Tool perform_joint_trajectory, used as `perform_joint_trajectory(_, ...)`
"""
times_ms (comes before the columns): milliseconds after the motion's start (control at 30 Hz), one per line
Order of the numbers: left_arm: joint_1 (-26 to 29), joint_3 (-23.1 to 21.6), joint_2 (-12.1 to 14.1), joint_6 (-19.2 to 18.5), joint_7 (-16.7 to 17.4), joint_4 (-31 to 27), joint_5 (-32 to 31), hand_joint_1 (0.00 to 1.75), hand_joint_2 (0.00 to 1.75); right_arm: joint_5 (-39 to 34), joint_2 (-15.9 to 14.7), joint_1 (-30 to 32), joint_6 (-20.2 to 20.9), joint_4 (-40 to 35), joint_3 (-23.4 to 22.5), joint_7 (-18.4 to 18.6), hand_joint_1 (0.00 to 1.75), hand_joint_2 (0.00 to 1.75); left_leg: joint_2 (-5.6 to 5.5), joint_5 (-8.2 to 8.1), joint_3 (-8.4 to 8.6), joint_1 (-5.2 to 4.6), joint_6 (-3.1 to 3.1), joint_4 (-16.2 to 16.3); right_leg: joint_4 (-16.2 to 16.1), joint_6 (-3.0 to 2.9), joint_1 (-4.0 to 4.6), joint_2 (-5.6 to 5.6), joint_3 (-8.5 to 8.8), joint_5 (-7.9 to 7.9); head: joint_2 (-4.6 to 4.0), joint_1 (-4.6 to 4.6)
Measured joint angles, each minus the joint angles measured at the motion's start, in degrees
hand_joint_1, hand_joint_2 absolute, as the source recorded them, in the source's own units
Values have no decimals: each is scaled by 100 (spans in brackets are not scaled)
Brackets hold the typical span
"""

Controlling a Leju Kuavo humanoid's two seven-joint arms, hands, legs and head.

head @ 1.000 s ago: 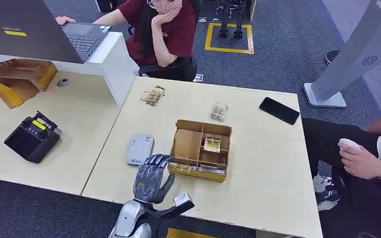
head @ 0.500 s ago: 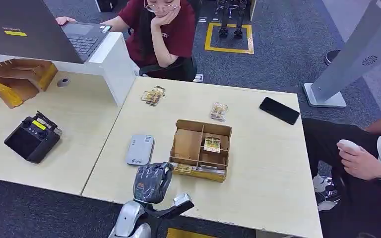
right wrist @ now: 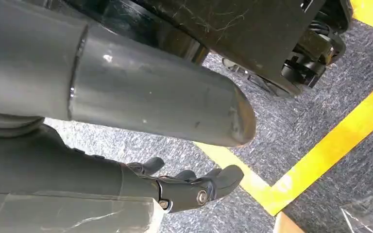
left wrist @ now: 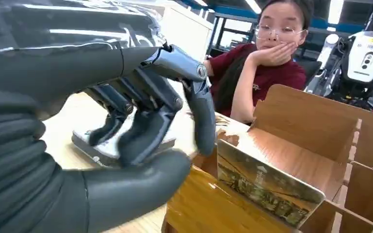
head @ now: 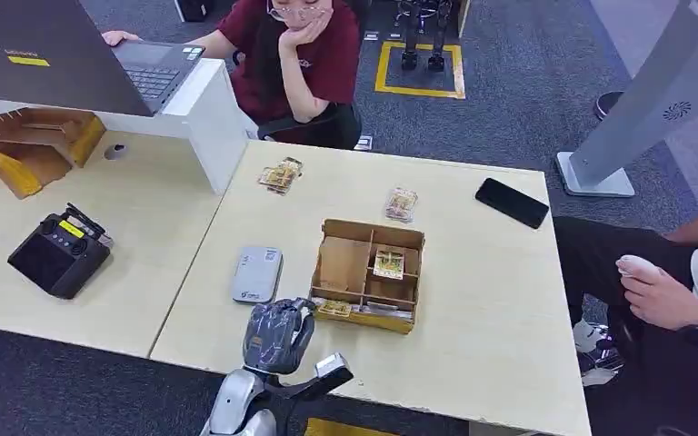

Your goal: Pass the card to the sensor for recognition and then transmit it.

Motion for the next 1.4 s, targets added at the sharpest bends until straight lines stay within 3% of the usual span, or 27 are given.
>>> perform_joint_trajectory(567,0,42,-7,2,96,-2,-228,0,175,0,0,0,13,0,9,-24,0,0,0,0,0,0,0,0,0,0,0,0,0,0,0,0)
perform_joint_trajectory(800,2,39,-20,2,-52,-2,-68,0,175,-33,0,2,4,2,9,-50,0,0,0,0,1,0,0,0,0,0,0,0,0,0,0,0)
perform_joint_trajectory(1400,-17,-52,-44,2,-59,2,57,0,175,-2,4,-13,13,2,20,-20,0,0,1,0,3,0,0,1,0,0,0,1,-1,0,0,0)
